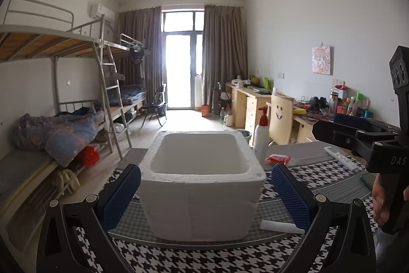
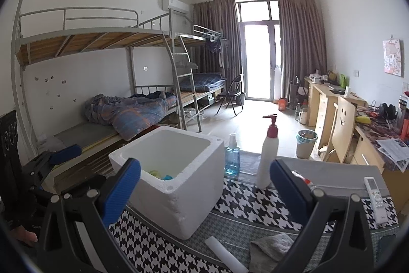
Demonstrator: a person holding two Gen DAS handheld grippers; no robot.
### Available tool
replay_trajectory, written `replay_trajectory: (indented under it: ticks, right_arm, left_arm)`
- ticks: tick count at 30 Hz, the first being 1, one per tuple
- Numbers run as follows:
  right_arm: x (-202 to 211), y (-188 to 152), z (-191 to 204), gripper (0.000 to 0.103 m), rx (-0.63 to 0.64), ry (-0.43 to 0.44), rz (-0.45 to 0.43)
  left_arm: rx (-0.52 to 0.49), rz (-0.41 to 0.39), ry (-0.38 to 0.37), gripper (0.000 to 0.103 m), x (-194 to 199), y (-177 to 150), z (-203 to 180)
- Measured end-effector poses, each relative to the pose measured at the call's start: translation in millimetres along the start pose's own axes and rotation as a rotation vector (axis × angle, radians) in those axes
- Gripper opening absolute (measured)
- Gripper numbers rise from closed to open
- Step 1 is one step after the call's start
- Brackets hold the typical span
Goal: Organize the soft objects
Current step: 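Move both tools back from the foam box toward the table items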
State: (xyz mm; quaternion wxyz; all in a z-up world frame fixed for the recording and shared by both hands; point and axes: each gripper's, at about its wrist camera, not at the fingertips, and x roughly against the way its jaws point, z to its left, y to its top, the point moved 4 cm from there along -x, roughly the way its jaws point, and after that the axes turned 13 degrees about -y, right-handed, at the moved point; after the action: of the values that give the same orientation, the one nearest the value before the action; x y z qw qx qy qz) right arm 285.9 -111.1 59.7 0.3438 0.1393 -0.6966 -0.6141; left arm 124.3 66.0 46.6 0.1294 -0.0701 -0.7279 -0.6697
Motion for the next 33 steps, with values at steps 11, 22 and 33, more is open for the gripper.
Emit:
replay_trajectory:
  ticks: [11, 22, 33]
  right_arm:
    - [15, -10, -22, 0.102, -0.009, -0.05, -0.007]
    - [31, -22, -47, 0.102, -0.045, -0.105, -0.007]
    - [38, -34, -63, 0.102, -0.052, -0.17, -0.002]
  left_arm:
    - [-0.017, 0.004, -0.039, 0.102, -3, 2, -21]
    - [-0.017, 0.013, -0.106, 0.102, -11, -2, -40]
    - [-0.026, 0.013, -0.178, 0.102, -20, -8, -57]
